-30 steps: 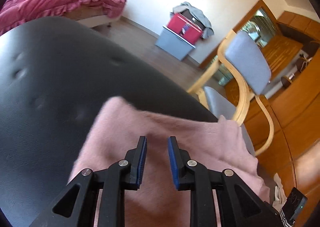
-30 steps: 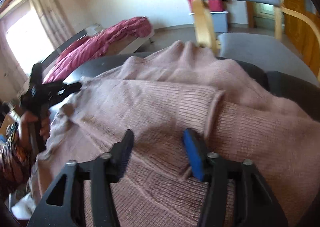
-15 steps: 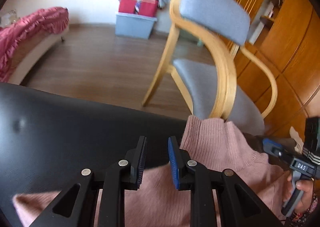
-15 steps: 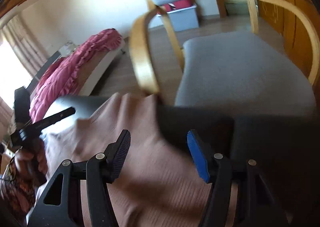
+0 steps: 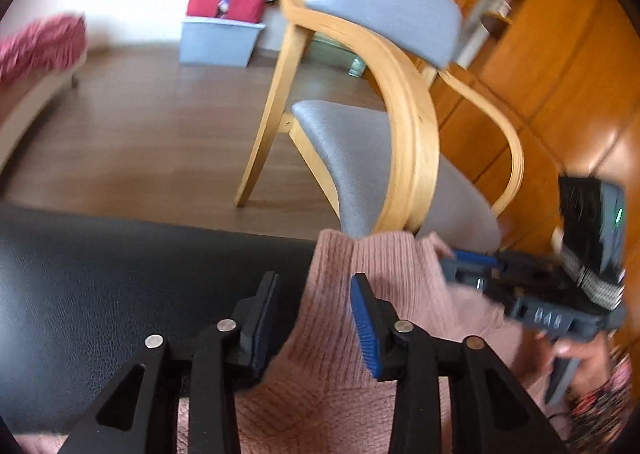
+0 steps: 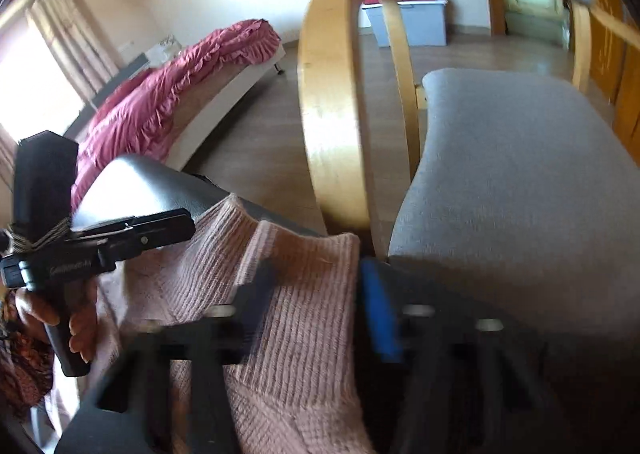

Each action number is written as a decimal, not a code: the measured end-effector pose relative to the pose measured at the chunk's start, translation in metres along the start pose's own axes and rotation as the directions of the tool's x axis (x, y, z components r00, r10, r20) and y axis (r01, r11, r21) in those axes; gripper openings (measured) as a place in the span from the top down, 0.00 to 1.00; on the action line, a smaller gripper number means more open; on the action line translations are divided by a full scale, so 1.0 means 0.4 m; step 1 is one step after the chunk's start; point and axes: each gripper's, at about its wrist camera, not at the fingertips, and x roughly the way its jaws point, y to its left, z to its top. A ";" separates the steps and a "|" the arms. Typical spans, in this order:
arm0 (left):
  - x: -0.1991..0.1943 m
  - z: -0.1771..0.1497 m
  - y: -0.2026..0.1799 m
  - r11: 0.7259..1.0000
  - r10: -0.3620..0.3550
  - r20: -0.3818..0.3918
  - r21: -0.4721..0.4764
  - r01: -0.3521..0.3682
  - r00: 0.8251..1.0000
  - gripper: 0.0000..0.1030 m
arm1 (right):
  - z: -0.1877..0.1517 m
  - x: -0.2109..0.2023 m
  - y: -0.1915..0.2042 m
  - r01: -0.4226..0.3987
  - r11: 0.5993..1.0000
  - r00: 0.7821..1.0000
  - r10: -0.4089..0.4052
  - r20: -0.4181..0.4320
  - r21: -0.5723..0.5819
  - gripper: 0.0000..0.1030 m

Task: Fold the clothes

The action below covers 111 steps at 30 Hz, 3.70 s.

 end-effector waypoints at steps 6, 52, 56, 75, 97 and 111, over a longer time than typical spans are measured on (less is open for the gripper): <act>0.005 -0.007 -0.059 0.994 0.030 -0.021 0.110 -0.027 0.999 0.92 | -0.006 -0.027 0.037 0.008 1.000 1.000 -0.007 0.030 -0.030 0.94; -0.335 -0.453 -0.075 0.936 -0.096 0.110 -0.327 0.127 0.989 0.84 | -0.435 -0.248 0.178 -0.260 0.928 0.958 0.212 0.194 0.268 0.69; -0.347 -0.467 -0.041 0.892 -0.162 0.127 -0.405 0.200 0.979 0.83 | -0.445 -0.251 0.149 -0.329 0.888 0.938 0.269 0.216 0.321 0.69; -0.335 -0.451 -0.066 0.942 -0.043 0.138 -0.324 0.086 0.989 0.73 | -0.447 -0.255 0.151 -0.253 0.932 0.958 0.205 0.198 0.259 0.65; -0.425 -0.421 -0.078 0.975 0.132 0.177 -0.203 -0.096 0.975 0.97 | -0.469 -0.270 0.140 -0.180 0.955 0.980 0.153 0.128 0.236 0.95; -0.271 -0.399 -0.291 0.975 0.120 0.010 0.185 -0.120 0.993 0.88 | -0.470 -0.266 0.105 -0.226 0.938 0.971 0.195 0.139 0.262 0.96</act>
